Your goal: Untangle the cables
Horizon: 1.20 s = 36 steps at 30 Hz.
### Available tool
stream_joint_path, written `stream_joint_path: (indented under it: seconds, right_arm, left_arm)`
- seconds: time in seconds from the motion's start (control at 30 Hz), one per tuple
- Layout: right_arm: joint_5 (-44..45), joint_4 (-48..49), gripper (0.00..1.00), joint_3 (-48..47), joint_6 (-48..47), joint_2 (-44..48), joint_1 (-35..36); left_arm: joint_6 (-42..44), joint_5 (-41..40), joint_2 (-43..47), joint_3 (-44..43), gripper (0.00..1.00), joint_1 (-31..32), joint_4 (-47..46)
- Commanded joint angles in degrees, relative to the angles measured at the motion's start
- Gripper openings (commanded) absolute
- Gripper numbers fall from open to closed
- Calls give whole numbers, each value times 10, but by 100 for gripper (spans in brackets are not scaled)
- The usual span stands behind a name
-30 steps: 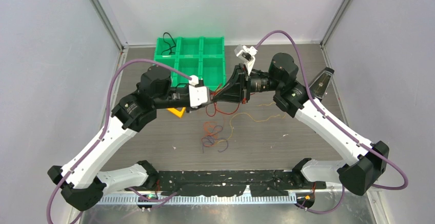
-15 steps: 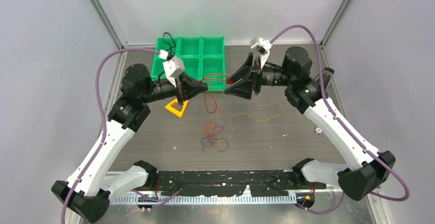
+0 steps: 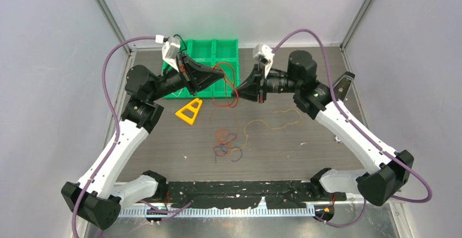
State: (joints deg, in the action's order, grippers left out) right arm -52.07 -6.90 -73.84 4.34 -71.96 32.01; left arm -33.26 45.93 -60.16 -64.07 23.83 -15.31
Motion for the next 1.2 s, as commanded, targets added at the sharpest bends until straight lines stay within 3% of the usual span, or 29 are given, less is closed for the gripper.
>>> stream_joint_path:
  seconds: [0.0, 0.07, 0.1, 0.13, 0.17, 0.23, 0.37, 0.53, 0.73, 0.93, 1.17]
  right_arm:
    - [1, 11, 5, 41, -8, 4, 57]
    - [1, 11, 10, 40, -7, 0, 59]
    - [9, 3, 26, 31, -9, 0, 52]
    - [17, 0, 35, 27, -10, 0, 44]
    - [22, -2, 53, 20, -7, 1, 24]
    - [36, -3, 70, 12, 5, 1, -21]
    - [48, -36, 88, 9, 6, -10, -124]
    - [41, -74, 92, 24, -13, -12, -205]
    - [42, -76, 96, 62, -31, 13, -219]
    - [44, -89, 97, 74, -41, 16, -220]
    - [36, -94, 97, 84, -59, 6, -222]
  left_arm:
    - [-33, -69, -19, -39, 0, -11, -91]
    - [-14, -67, -29, -39, 0, -15, -92]
    - [1, -66, -32, -35, 0, -18, -91]
    - [25, -68, -34, -33, 0, -23, -87]
    - [53, -74, -38, -32, 0, -28, -77]
    - [107, -79, -55, -35, 0, -47, -59]
    - [176, -78, -116, -54, 0, -96, -46]
    - [222, -72, -218, -118, 0, -139, -59]
    - [259, -141, -356, -217, 0, -169, -56]
    - [322, -235, -451, -291, 0, -170, 3]
    - [305, -249, -467, -258, 0, -174, -41]
